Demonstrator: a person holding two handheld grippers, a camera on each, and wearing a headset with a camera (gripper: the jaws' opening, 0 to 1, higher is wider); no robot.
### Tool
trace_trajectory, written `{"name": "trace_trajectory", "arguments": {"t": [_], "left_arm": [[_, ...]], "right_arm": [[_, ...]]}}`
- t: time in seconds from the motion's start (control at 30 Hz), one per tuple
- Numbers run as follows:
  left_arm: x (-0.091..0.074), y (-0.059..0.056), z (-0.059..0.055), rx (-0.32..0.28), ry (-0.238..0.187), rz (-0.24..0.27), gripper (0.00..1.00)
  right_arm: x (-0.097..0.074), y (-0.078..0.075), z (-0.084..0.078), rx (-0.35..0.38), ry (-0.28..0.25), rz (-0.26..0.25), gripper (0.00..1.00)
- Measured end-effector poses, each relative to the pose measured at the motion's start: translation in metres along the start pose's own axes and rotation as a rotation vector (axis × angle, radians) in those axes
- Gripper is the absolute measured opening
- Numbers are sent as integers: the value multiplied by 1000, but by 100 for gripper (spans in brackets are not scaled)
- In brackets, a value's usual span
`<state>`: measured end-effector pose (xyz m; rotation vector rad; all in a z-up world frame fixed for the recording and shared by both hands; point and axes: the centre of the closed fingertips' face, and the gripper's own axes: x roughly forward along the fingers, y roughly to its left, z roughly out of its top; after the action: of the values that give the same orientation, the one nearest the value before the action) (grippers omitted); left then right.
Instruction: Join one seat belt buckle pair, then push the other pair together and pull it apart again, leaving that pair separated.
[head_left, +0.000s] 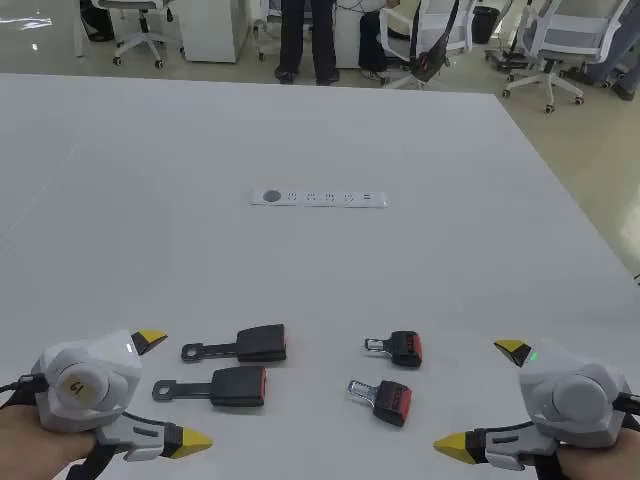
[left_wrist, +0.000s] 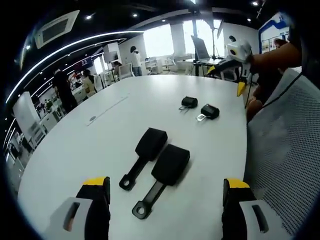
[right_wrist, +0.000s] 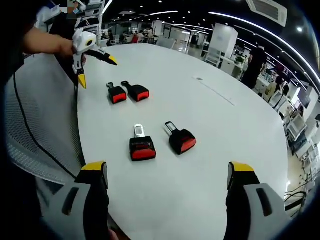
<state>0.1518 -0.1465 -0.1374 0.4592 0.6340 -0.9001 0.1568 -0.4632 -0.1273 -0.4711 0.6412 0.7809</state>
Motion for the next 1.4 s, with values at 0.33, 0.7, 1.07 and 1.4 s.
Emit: {"name": "trace_trajectory", "arguments": {"t": [0.33, 0.7, 1.07, 1.4], "left_arm": [[1, 4, 1, 1, -7, 5, 100], [1, 4, 0, 7, -4, 2, 100], [2, 6, -1, 0, 1, 6, 100], [2, 9, 5, -5, -7, 19, 100]], "right_arm": [[1, 2, 3, -11, -3, 5, 100], [1, 2, 2, -15, -1, 7, 100], [3, 2, 4, -11, -7, 12, 100], [2, 3, 5, 5, -4, 4, 100]]}}
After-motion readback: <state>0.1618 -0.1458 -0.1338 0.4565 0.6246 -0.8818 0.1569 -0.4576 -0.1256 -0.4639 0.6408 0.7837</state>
